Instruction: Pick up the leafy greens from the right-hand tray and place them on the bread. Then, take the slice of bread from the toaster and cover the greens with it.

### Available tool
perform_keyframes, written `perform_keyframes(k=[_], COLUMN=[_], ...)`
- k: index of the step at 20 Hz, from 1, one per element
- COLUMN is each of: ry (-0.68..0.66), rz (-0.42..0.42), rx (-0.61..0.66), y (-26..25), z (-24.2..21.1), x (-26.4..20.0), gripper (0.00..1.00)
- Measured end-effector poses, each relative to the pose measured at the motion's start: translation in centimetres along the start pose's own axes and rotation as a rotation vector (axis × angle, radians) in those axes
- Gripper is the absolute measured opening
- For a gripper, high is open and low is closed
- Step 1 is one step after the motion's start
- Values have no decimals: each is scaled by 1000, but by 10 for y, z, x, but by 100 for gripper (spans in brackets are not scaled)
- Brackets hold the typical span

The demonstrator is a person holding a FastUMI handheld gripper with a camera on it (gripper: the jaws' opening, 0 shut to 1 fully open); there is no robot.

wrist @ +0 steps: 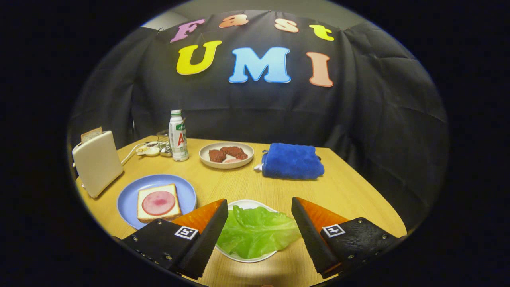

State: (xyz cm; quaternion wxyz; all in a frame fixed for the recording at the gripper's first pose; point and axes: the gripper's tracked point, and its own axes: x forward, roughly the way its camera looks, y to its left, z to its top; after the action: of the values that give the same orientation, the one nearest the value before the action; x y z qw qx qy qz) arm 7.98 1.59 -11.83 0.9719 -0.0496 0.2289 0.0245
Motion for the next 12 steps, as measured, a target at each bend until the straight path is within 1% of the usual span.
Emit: perform_keyframes(k=[4, 6, 8, 9, 10, 11, 12], ry=[149, 189, 182, 188, 207, 194, 209], rz=[16, 15, 42, 61, 85, 82, 83], rx=[-8, -33, -42, -29, 25, 54, 46], y=[1, 2, 6, 8, 13, 11, 12], z=[-34, -44, -45, -49, -53, -51, -52], x=[21, 25, 25, 24, 24, 24, 25], gripper=[98, 98, 99, 97, 94, 74, 73])
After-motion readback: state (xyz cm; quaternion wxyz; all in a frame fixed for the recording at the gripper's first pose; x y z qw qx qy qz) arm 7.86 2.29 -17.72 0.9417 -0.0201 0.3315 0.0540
